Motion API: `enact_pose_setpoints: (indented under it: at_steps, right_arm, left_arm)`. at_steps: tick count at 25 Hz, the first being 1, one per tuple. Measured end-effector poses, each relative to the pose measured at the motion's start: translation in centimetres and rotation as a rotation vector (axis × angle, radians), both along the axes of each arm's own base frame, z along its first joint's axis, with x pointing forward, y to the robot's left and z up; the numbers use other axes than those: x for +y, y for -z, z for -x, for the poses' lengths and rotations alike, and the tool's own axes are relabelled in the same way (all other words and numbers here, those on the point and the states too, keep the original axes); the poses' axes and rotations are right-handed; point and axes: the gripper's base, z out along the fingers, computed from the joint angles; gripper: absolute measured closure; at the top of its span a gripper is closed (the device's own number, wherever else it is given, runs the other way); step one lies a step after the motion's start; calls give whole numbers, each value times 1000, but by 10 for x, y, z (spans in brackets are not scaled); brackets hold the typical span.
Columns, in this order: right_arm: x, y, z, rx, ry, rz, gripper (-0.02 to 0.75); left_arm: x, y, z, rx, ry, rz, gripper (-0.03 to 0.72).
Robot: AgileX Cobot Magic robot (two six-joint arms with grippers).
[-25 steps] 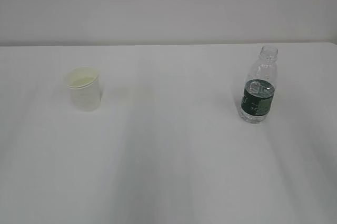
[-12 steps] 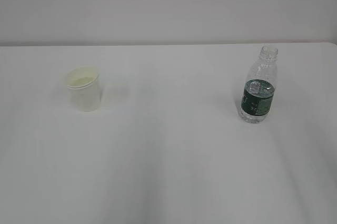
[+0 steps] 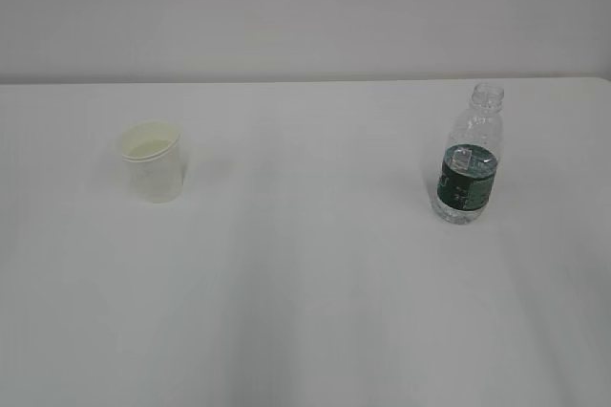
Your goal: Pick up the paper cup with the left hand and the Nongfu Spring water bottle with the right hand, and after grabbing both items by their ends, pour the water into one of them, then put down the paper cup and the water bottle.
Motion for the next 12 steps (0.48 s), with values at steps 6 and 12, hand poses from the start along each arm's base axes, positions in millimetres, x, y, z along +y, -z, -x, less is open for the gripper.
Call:
enact_pose_setpoints:
  at_steps: [6, 12]
  right_arm:
    - [-4, 4, 17, 7, 6, -5, 150]
    - [-7, 9, 29, 35, 14, -4, 150]
  left_arm:
    - [-1, 7, 3, 106, 20, -72, 209]
    - [-1, 12, 6, 182, 31, -64, 214]
